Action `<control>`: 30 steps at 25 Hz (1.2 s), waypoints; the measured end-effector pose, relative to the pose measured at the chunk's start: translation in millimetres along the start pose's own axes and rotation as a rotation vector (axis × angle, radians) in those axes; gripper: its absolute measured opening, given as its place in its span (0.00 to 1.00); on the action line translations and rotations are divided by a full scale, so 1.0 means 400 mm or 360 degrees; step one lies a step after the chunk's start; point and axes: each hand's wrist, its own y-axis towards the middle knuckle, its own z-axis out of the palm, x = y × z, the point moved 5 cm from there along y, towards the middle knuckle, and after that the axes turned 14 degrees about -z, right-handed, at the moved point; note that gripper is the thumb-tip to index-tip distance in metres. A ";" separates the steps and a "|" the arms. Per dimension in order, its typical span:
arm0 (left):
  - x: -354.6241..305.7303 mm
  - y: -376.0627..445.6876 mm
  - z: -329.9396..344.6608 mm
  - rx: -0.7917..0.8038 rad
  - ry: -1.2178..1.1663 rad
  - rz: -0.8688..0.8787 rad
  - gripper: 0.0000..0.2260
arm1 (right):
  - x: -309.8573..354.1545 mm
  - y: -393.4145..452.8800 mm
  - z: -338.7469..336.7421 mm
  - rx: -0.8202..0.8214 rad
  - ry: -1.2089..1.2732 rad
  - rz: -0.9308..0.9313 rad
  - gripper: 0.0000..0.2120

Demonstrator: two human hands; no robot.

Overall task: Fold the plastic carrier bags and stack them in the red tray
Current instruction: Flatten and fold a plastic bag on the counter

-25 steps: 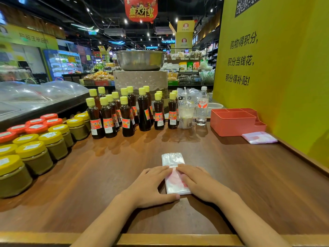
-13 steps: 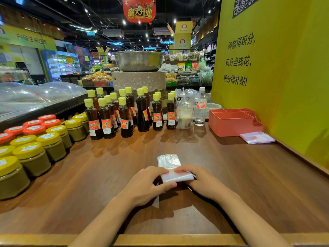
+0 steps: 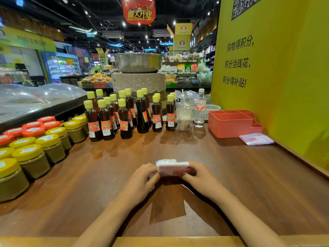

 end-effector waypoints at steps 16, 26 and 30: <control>0.002 0.000 0.005 -0.0068 -0.0089 -0.0318 0.14 | -0.021 0.012 0.022 -0.0090 -0.0188 0.0111 0.19; -0.013 -0.005 0.025 0.0034 0.0235 -0.0006 0.12 | -0.025 0.004 0.097 0.0592 -0.0894 -0.0004 0.26; -0.005 -0.001 0.065 0.0313 0.0685 0.0053 0.25 | -0.036 0.001 0.110 0.0762 -0.1027 0.0033 0.27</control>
